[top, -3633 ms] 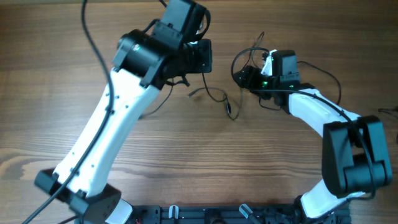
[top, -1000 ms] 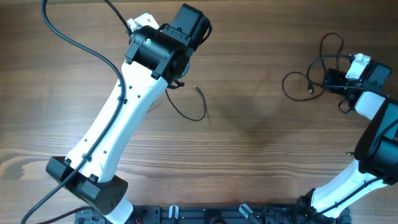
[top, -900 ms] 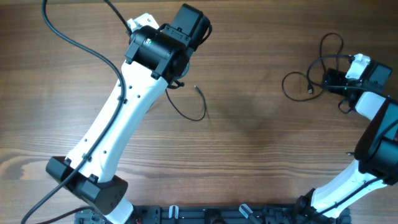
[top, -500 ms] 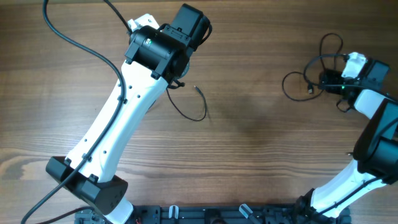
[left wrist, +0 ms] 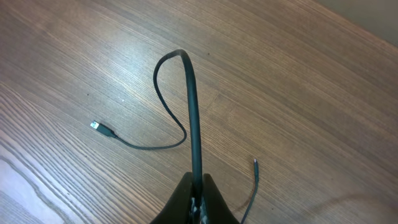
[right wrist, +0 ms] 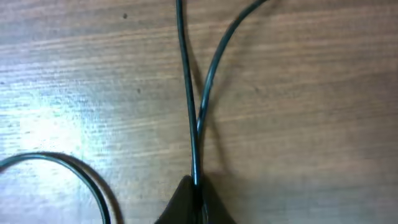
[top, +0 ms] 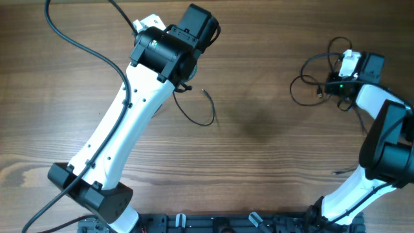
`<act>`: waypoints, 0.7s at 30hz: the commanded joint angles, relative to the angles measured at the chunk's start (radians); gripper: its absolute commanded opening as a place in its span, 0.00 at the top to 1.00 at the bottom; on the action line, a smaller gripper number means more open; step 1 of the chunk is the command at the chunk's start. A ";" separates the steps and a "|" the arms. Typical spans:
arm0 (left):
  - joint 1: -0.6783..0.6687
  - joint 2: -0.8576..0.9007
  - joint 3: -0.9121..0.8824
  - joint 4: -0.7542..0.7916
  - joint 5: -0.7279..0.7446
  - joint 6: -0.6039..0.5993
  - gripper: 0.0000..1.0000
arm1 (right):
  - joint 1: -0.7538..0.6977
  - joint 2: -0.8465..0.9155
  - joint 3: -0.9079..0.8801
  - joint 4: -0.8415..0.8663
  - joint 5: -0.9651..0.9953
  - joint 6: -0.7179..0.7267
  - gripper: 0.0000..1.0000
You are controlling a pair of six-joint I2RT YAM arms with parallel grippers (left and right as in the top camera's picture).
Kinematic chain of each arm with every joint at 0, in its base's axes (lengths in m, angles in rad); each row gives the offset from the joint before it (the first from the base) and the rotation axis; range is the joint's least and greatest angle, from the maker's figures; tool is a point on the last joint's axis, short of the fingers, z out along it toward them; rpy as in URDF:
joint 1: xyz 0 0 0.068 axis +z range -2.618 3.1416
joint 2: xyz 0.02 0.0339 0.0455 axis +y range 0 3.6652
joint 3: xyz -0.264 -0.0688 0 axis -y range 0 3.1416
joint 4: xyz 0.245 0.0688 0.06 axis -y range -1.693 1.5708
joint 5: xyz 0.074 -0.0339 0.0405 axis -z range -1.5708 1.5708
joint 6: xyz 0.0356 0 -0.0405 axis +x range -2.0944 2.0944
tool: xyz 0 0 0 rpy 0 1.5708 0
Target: Untangle cables
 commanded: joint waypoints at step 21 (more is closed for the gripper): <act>-0.002 0.004 0.002 0.025 -0.018 0.009 0.96 | -0.037 -0.143 0.598 -0.475 0.235 0.149 0.96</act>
